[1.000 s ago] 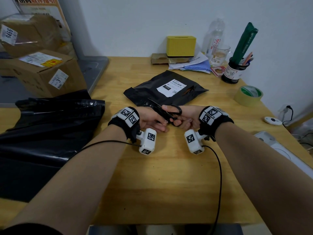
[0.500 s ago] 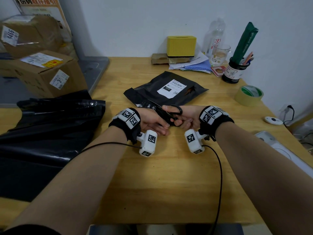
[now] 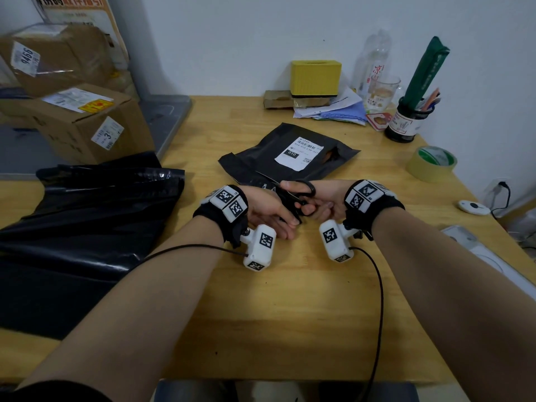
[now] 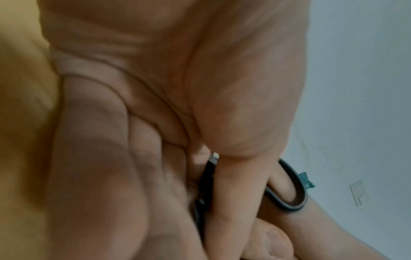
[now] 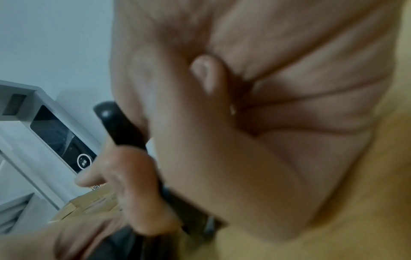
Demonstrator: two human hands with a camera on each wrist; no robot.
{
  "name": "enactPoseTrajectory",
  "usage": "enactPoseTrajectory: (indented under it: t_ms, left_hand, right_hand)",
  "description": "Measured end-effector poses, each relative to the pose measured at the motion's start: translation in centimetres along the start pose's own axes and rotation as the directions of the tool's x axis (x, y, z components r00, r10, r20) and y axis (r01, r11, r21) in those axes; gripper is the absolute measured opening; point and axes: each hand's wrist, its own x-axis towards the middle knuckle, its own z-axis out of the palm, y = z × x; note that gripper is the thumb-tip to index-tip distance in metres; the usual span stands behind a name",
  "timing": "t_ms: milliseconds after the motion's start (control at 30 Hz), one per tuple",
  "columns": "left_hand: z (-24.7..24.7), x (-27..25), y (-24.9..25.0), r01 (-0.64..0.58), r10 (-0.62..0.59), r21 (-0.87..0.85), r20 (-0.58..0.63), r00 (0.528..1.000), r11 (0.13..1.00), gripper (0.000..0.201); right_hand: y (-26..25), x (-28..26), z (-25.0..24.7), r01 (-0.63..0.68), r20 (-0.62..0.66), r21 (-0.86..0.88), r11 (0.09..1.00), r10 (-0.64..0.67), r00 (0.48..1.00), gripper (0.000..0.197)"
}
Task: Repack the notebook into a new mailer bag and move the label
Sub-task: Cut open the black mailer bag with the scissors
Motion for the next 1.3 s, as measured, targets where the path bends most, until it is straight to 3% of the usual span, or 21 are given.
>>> enactPoseTrajectory:
  t_ms: [567,1300]
  left_hand:
    - [1.2,-0.8,-0.7,-0.042,0.037,0.078,0.067,0.997,0.996,0.016]
    - [1.9,-2.0,-1.1,-0.082,0.077,0.053,0.103,0.992,0.995,0.016]
  right_hand:
    - [-1.0,-0.4,0.6,-0.042,0.032,-0.037,0.998,0.043,0.999,0.055]
    - [-1.7,0.4,0.6,-0.051,0.015,-0.059,0.997,0.052,0.999,0.056]
